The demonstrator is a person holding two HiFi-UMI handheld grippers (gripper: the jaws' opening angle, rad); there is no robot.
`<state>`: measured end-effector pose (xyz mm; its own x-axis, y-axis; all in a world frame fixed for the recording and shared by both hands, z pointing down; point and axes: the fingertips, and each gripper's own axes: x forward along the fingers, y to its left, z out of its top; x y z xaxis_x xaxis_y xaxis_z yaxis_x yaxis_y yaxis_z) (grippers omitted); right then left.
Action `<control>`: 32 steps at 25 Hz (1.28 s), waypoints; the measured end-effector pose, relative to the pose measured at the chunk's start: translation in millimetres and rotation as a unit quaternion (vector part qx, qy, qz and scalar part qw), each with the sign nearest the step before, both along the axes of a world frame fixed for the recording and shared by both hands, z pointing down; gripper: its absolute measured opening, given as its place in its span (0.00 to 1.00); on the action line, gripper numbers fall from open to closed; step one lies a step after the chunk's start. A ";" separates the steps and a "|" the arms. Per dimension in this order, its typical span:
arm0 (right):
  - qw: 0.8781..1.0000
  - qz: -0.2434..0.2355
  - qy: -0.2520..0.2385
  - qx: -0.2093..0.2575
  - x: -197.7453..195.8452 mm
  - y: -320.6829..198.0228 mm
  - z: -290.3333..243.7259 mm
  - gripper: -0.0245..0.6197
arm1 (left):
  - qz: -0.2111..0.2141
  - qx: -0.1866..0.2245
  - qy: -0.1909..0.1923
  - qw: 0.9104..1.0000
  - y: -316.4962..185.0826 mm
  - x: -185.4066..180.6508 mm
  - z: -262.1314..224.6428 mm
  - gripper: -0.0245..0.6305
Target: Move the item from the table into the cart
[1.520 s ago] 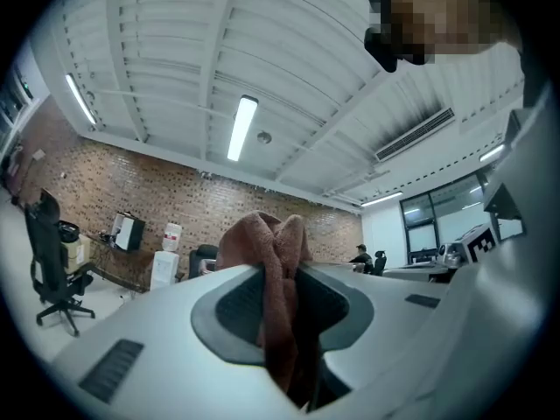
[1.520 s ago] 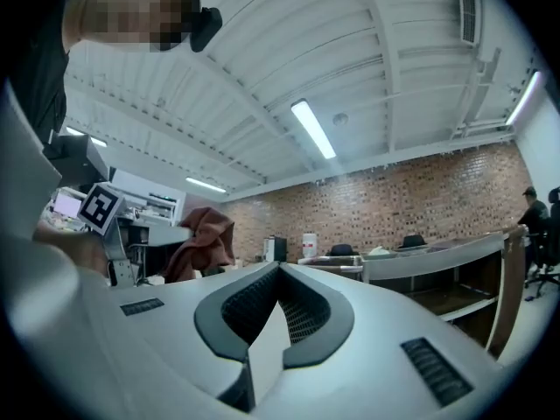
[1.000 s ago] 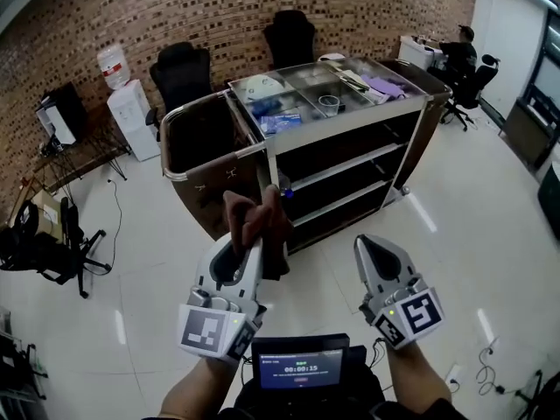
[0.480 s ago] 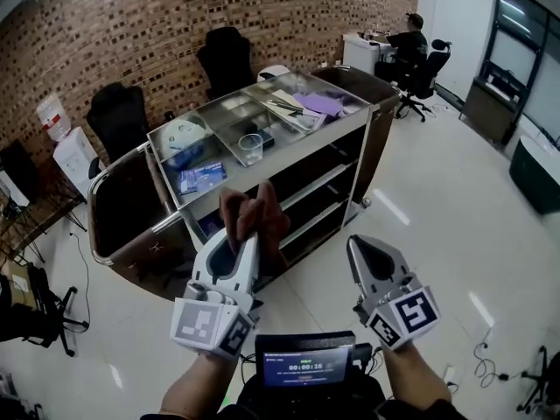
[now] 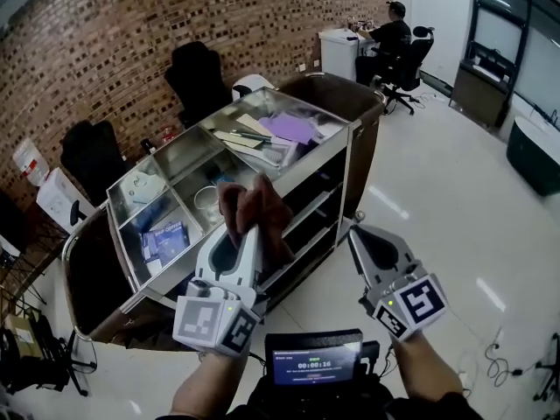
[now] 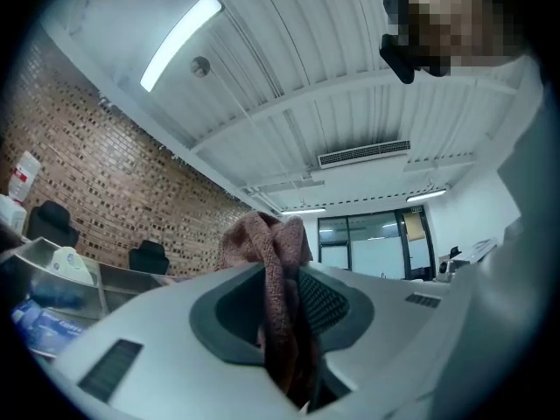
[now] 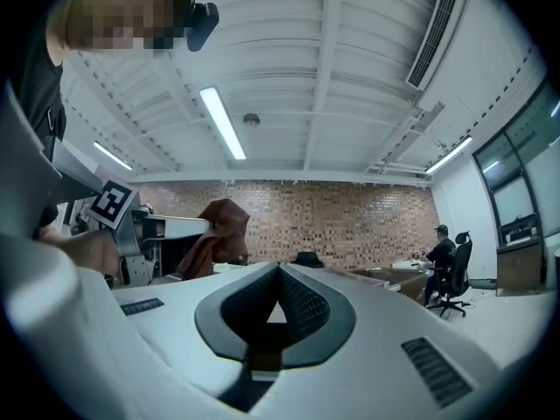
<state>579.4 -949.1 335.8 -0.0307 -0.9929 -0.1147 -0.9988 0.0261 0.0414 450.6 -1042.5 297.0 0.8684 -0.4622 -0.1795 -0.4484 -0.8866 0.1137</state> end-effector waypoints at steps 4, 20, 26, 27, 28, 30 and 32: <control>1.000 0.011 -0.007 0.000 63.6 -67.5 4.6 0.00 | 0.018 0.007 0.000 1.000 -70.5 71.7 -5.2 0.19; 0.998 -0.054 -0.021 -0.008 376.8 -217.8 -18.8 0.00 | -0.072 0.011 -0.056 0.996 -190.2 374.2 -13.5 0.19; 0.994 -0.108 -0.009 -0.014 470.8 -268.6 -40.8 0.00 | -0.126 -0.004 -0.087 0.988 -236.9 474.1 -24.2 0.19; 0.994 -0.112 -0.013 -0.014 480.0 -275.3 -42.5 0.00 | -0.130 -0.008 -0.096 0.987 -243.0 485.4 -23.2 0.19; 0.993 -0.116 -0.018 -0.013 487.4 -281.7 -43.8 0.00 | -0.133 -0.012 -0.106 0.985 -249.3 495.5 -21.3 0.19; 0.992 -0.122 -0.018 -0.010 498.6 -296.0 -47.0 0.00 | -0.136 -0.014 -0.126 0.983 -264.9 513.2 -19.0 0.19; 0.992 -0.124 -0.012 -0.009 508.1 -311.1 -50.6 0.00 | -0.132 -0.017 -0.145 0.980 -282.5 528.3 -17.8 0.19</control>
